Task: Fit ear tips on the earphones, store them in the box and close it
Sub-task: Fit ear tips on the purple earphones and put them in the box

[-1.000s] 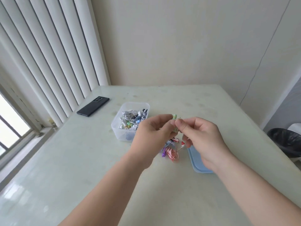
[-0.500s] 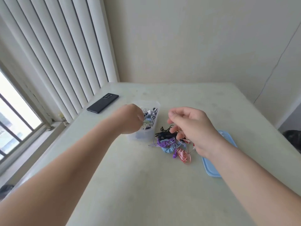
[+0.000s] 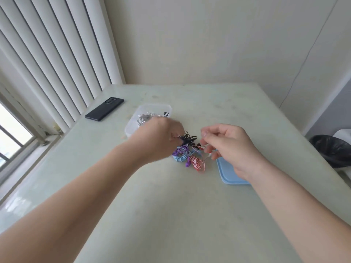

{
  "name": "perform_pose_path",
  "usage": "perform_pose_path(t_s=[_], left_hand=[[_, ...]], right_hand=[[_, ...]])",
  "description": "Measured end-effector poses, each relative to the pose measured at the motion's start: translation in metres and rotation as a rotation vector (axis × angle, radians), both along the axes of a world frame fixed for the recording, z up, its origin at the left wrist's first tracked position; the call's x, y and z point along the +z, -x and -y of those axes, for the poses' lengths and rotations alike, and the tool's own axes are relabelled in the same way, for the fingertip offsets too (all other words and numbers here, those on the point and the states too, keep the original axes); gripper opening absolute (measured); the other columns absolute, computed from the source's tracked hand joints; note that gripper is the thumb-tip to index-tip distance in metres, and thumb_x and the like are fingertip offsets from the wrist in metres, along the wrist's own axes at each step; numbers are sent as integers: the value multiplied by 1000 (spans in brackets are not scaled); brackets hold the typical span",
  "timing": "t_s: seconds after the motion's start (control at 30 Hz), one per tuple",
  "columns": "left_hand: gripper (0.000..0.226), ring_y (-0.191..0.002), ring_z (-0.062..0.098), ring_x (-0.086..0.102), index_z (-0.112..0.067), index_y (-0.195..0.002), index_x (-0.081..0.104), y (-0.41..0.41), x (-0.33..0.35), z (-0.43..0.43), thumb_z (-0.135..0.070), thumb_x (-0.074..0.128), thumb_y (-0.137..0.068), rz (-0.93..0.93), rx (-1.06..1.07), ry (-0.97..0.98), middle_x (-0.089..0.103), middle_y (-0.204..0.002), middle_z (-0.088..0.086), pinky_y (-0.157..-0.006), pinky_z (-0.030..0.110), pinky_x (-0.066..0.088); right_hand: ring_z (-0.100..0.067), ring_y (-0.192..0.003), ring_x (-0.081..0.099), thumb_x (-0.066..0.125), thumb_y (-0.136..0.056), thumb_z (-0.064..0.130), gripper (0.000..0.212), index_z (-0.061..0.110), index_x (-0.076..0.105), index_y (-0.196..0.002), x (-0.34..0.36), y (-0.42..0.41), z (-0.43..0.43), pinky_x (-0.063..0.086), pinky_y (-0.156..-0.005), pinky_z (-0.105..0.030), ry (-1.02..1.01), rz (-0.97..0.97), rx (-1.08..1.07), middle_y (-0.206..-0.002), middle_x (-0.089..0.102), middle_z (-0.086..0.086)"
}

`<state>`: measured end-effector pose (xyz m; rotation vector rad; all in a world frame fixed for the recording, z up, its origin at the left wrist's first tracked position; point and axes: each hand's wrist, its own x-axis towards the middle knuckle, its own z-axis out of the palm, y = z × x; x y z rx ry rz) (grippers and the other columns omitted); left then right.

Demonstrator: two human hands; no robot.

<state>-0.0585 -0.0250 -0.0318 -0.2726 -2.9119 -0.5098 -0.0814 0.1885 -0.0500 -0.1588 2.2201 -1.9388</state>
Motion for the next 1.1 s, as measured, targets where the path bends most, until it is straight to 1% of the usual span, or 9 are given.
perform_pose_path(t_s=[0.1, 0.17, 0.33, 0.43, 0.53, 0.73, 0.83, 0.93, 1.1], left_hand=[[11, -97, 25, 64, -27, -103, 66, -3, -24, -12, -27, 67, -91, 122, -43, 184, 67, -96, -4, -77, 42, 57], [18, -100, 26, 60, -23, -112, 69, -1, -33, -12, -24, 66, -94, 78, -56, 175, 66, -99, -3, -79, 43, 55], [20, -92, 29, 64, -20, -110, 72, 1, -17, -11, -14, 58, -97, 9, -4, 102, 69, -96, -1, -78, 43, 56], [24, -92, 26, 68, -18, -117, 70, -1, 9, -10, -13, 56, -99, -61, 29, -97, 69, -99, 1, -81, 34, 53], [31, -79, 12, 73, -24, -131, 62, -10, 40, -16, -18, 55, -102, -54, 110, -449, 69, -93, -14, -78, 28, 56], [34, -70, 31, 65, -7, -119, 70, -35, 79, -36, -1, 44, -99, 282, 66, -1212, 64, -88, 14, -61, 36, 47], [41, -67, 31, 60, -2, -122, 66, -46, 68, -50, 4, 38, -94, 426, 17, -1331, 63, -89, 19, -61, 36, 40], [43, -65, 29, 58, 0, -122, 64, -53, 45, -66, 5, 35, -91, 538, -2, -1387, 63, -89, 18, -63, 36, 47], [14, -63, 26, 58, -4, -108, 68, -54, 7, -88, -2, 56, -100, 530, -19, -1394, 63, -86, 14, -63, 36, 47]], right_hand=[[-14, -62, 65, 67, -97, 14, 8, 13, 75, -98, -6, -7, -4, 48, -54, -31, -37, 6, 22, -83, 75, -7], [-12, -62, 66, 67, -97, 15, 7, 14, 74, -98, -9, -12, -6, 48, -54, -30, -71, 0, 46, -84, 75, -7], [-13, -71, 69, 70, -95, 15, 8, 14, 72, -103, -16, -24, -10, 57, -58, -29, -123, 28, 109, -87, 74, -6], [-13, -73, 69, 70, -95, 16, 10, 13, 71, -105, -16, -28, -9, 60, -67, -31, -136, 57, 123, -88, 74, -6], [-19, -76, 69, 64, -99, 12, 12, 16, 71, -108, -8, -31, -8, 61, -70, -37, -85, 50, 110, -99, 75, -16], [-29, -99, 73, 60, -96, -7, 48, 21, 59, -136, 20, -36, -14, 60, -90, -47, 338, 69, 188, -126, 68, -14], [-37, -100, 72, 64, -92, -8, 51, 15, 59, -137, 26, -42, -25, 59, -89, -45, 473, 107, 297, -122, 68, -21], [-36, -91, 71, 62, -92, -8, 39, 1, 62, -130, 21, -47, -38, 60, -84, -43, 479, 97, 282, -115, 69, -27], [-32, -80, 73, 56, -98, -5, 23, 0, 73, -112, 7, -47, -58, 59, -79, -36, 325, 34, 255, -94, 74, -24]])
